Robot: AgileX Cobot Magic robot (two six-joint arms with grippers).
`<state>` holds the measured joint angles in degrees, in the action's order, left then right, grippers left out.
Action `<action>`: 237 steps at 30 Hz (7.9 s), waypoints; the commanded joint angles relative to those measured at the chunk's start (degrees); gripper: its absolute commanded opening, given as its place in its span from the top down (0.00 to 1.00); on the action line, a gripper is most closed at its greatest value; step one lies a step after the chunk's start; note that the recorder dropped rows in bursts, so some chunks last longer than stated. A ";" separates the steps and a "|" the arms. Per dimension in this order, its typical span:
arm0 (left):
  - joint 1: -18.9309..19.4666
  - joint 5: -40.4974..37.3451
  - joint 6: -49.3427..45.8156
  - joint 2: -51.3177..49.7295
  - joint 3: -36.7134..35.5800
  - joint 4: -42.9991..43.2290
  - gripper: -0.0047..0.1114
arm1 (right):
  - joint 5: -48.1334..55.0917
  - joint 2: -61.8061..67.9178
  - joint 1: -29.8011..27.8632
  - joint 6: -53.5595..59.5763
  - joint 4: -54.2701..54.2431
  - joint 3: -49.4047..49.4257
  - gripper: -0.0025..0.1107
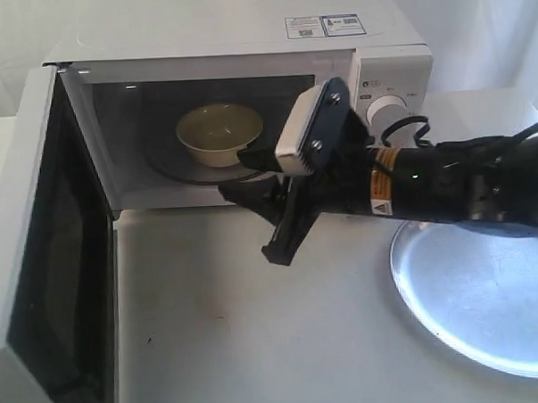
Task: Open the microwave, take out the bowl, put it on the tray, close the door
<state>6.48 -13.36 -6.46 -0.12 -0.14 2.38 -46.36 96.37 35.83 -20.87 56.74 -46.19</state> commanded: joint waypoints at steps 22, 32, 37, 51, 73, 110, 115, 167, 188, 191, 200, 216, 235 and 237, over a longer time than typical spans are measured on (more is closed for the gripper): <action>-0.30 -0.11 0.18 0.12 0.14 -0.47 0.96 | 35.15 34.01 5.26 20.87 -22.48 -43.57 0.53; -0.30 -0.11 0.18 0.12 0.14 -0.47 0.96 | 43.66 31.06 10.12 18.88 -22.52 -43.72 0.98; -0.30 -0.11 0.18 0.12 0.14 -0.47 0.96 | 45.23 24.83 14.96 18.75 -22.10 -39.53 0.98; -0.30 -0.11 0.18 0.12 0.14 -0.47 0.96 | 92.45 3.87 23.87 46.05 -31.15 -14.46 0.98; -0.30 -0.11 0.18 0.12 0.14 -0.47 0.96 | 79.63 3.72 5.27 3.88 -5.01 -5.00 0.84; -0.30 -0.11 0.18 0.12 0.14 -0.47 0.96 | 10.78 9.72 40.27 29.36 -23.35 -37.80 0.98; -0.30 -0.11 0.18 0.12 0.14 -0.47 0.96 | 22.58 17.94 42.45 50.69 -23.57 -47.47 0.98; -0.30 -0.11 0.18 0.12 0.14 -0.47 0.96 | 96.39 19.17 15.31 6.32 24.38 -50.32 0.98; -0.30 -0.01 0.18 0.12 0.14 -0.47 0.96 | 79.60 -11.98 21.06 -8.82 14.02 -29.32 0.98; -0.30 -0.01 0.18 0.12 0.14 -0.47 0.96 | 63.82 -25.50 21.06 -11.94 10.45 -12.85 0.98; -0.30 -0.01 0.18 0.12 0.14 -0.47 0.96 | 60.61 -59.45 21.06 -28.80 15.23 19.86 0.98; -0.30 -0.11 0.18 0.12 0.14 -0.47 0.96 | 62.58 -78.38 21.06 -36.15 12.24 26.96 0.98; -0.30 -0.22 0.18 0.12 0.14 -0.47 0.96 | 85.47 -96.37 -1.12 -36.15 -51.53 30.30 0.98; -0.30 0.01 0.18 0.12 0.14 -0.47 0.96 | 85.14 -96.37 -6.93 -35.89 -59.84 30.50 0.98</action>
<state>6.48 -13.36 -6.46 -0.12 -0.14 2.37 37.67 0.33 35.84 -56.87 11.11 -16.23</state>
